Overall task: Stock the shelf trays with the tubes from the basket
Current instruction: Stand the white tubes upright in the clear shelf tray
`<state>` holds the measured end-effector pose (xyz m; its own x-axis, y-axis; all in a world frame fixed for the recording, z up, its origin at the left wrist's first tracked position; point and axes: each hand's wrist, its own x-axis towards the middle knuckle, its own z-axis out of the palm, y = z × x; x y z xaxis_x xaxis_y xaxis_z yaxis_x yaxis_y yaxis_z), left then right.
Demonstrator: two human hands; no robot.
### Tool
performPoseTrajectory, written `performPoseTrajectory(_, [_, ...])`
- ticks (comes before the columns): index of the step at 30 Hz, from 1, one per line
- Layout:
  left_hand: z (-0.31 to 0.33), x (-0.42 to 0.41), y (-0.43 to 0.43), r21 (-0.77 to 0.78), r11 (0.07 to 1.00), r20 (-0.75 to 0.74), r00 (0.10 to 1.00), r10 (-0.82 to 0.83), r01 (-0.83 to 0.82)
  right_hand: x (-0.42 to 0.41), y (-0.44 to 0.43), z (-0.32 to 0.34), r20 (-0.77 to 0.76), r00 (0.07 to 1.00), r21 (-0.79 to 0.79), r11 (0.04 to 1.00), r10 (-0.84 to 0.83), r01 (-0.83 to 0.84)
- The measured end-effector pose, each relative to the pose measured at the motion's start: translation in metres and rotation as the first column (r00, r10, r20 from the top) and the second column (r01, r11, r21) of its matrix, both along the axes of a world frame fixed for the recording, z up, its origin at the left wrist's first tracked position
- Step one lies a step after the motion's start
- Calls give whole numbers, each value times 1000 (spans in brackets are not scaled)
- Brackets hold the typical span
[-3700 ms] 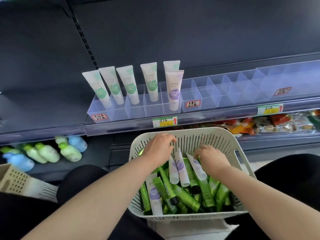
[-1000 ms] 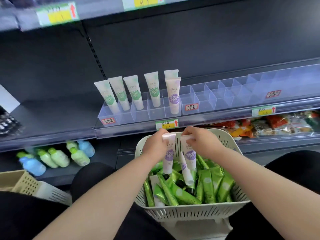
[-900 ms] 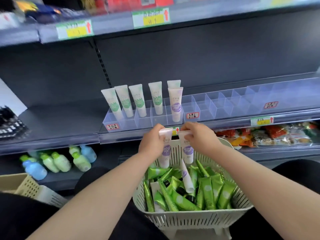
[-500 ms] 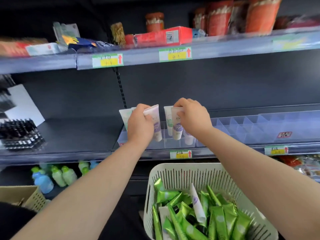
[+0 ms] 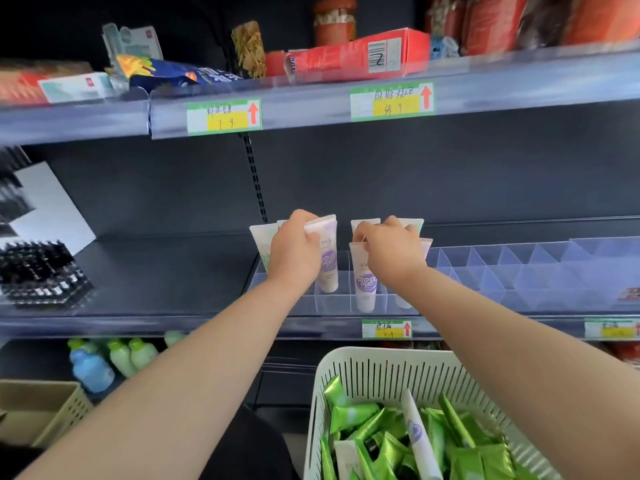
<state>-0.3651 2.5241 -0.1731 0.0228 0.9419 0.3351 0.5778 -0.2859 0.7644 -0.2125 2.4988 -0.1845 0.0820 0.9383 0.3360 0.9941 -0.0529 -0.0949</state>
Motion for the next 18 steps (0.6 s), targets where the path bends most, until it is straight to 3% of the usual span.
performPoseTrajectory(9, [-20,15,16,-142,989,-248,965,-87,53,8,-2,-8,66,990,80,989,123,-128])
performPoseTrajectory(18, [-21,19,13,-109,993,-288,954,-84,54,11,-8,-12,37,987,191,968,156,-160])
